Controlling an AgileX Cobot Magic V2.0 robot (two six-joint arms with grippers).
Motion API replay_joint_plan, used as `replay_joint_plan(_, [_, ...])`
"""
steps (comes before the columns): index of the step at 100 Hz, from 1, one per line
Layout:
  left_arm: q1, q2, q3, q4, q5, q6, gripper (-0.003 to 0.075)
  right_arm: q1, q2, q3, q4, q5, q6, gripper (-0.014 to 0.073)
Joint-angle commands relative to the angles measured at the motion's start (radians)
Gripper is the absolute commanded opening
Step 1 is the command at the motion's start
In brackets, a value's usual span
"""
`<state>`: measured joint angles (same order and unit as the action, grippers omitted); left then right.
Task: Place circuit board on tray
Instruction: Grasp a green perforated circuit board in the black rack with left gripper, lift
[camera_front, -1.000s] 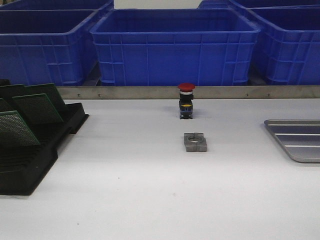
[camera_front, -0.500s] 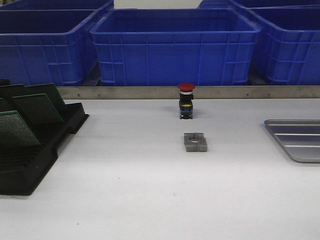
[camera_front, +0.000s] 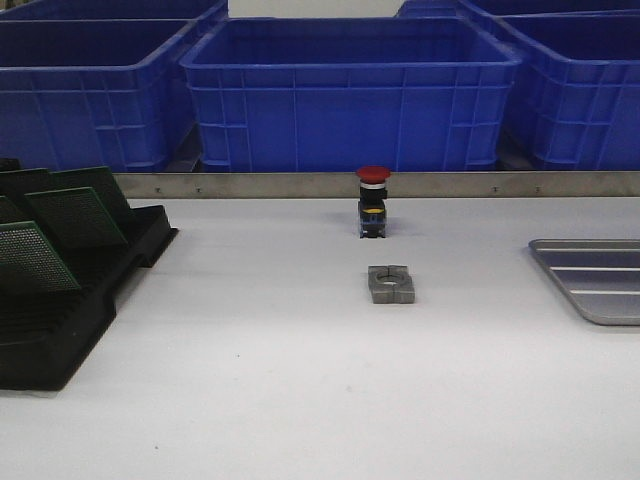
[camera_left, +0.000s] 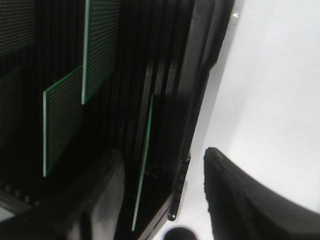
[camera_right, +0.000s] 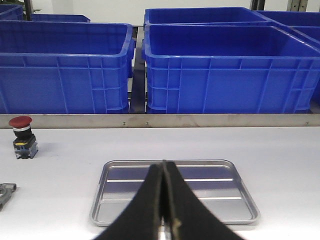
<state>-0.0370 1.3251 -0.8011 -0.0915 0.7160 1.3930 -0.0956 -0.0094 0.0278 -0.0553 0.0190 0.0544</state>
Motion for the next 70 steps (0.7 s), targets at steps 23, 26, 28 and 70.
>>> replay_joint_plan(23, [0.001, 0.098, -0.031, -0.009, -0.102, -0.005, 0.0308, 0.005, -0.027, -0.013, -0.007, -0.085, -0.003, -0.0062])
replay_joint_plan(26, [0.001, 0.098, -0.031, -0.009, -0.102, -0.005, 0.0273, 0.005, -0.027, -0.013, -0.007, -0.085, -0.003, -0.0062])
replay_joint_plan(28, [0.001, 0.098, -0.031, -0.009, -0.102, -0.005, 0.0241, 0.005, -0.027, -0.013, -0.007, -0.085, -0.003, -0.0062])
replay_joint_plan(70, [0.001, -0.002, -0.031, 0.028, -0.065, -0.005, -0.0020, 0.005, -0.027, -0.013, -0.007, -0.085, -0.003, -0.0062])
